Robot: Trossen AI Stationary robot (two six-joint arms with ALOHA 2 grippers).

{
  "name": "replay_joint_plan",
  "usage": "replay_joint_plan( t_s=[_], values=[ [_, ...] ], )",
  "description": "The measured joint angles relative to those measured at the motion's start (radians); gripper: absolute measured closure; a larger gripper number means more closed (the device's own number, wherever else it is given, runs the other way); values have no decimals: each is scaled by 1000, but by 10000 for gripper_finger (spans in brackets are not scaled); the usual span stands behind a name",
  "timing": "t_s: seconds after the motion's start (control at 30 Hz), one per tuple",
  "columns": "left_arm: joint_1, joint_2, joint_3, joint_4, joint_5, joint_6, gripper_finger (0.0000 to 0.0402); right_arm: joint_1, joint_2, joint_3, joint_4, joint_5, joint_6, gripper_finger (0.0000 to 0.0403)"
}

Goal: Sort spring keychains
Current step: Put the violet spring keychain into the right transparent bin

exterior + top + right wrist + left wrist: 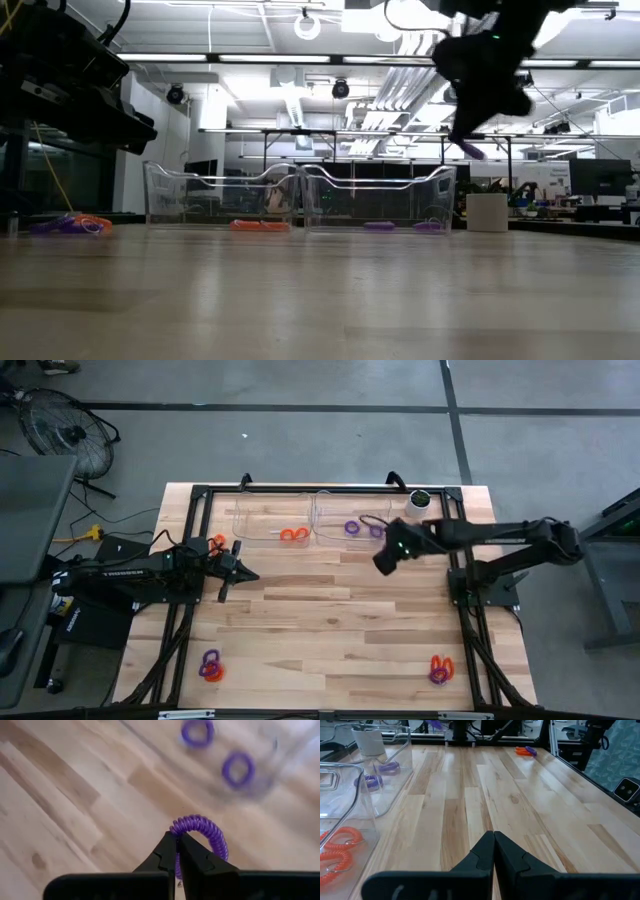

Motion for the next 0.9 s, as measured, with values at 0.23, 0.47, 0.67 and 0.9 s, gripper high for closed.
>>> replay_joint_plan(
  t_s=[0.23, 0.47, 0.67, 0.9],
  values=[
    [0, 0, 0, 0, 0, 0, 400, -108, 147, 178, 40, -16, -309, 402],
    [0, 0, 0, 0, 0, 0, 400, -223, 288, 295, 79, -28, -478, 402],
    [0, 0, 0, 0, 0, 0, 400, -309, 417, 346, 92, -108, -504, 402],
    [0, 0, 0, 0, 0, 0, 400, -364, 523, 348, 92, -161, -502, 402]
  ],
)
